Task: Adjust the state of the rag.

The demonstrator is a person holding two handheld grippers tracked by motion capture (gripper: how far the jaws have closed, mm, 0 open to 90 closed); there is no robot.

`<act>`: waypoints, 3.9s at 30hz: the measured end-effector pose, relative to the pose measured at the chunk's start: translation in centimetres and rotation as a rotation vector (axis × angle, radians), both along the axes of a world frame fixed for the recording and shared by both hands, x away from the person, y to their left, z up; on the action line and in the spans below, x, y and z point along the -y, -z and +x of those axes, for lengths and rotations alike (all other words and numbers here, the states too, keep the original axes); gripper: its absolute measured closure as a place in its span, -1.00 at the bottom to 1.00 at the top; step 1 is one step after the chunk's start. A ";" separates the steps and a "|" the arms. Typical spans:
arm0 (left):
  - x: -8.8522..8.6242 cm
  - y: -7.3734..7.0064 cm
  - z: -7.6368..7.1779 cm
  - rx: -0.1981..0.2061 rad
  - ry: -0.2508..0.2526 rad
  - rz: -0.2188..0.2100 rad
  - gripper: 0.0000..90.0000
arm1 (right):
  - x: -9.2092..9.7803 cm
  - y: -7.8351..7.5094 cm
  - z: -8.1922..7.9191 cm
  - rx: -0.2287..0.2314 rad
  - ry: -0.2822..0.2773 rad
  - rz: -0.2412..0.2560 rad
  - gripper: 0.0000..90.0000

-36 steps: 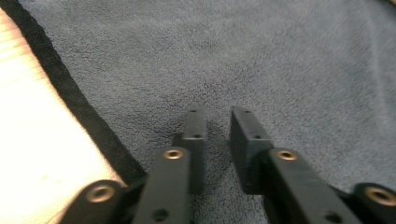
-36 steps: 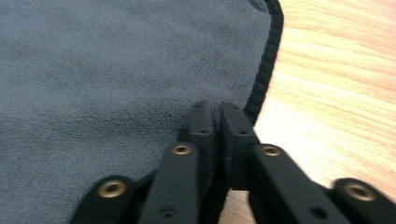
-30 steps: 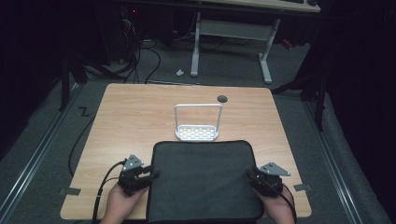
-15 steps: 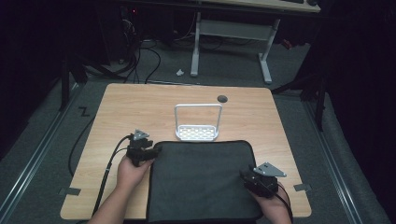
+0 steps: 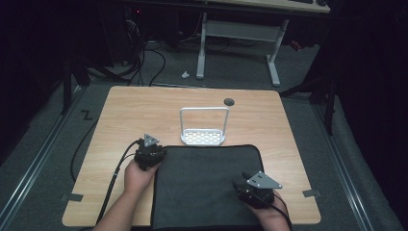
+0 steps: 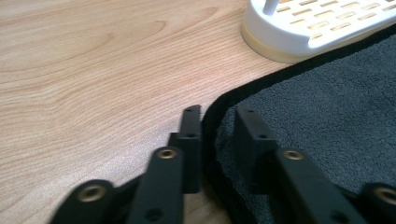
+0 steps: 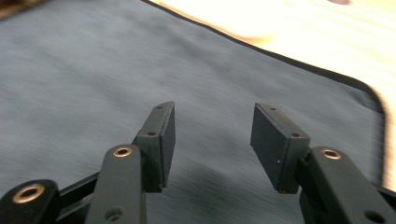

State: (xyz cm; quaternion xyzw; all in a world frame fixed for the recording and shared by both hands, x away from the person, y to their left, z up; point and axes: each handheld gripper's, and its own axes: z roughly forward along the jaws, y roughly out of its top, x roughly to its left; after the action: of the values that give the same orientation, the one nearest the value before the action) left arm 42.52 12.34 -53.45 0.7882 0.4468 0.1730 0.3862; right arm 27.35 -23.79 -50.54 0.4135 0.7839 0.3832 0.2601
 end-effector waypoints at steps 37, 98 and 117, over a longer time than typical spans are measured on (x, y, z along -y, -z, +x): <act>-1.5 0.2 0.5 -0.095 0.022 -0.157 0.83 | -23.2 1.8 -1.2 -0.162 -0.404 -0.051 -0.07; -16.0 -4.1 -3.6 -0.084 -0.256 -0.407 0.90 | -30.0 -3.7 -3.9 0.113 -0.528 0.018 0.81; -6.7 -5.3 -1.7 -0.032 -0.186 -0.390 0.90 | -21.2 -3.7 -3.4 0.129 -0.402 0.022 0.80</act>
State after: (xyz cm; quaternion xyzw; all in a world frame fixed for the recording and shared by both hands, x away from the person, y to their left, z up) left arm 40.79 19.04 -48.11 0.6567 0.5486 0.1055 0.5066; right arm 23.96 -2.58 -46.79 0.2262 0.8281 0.4615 0.2237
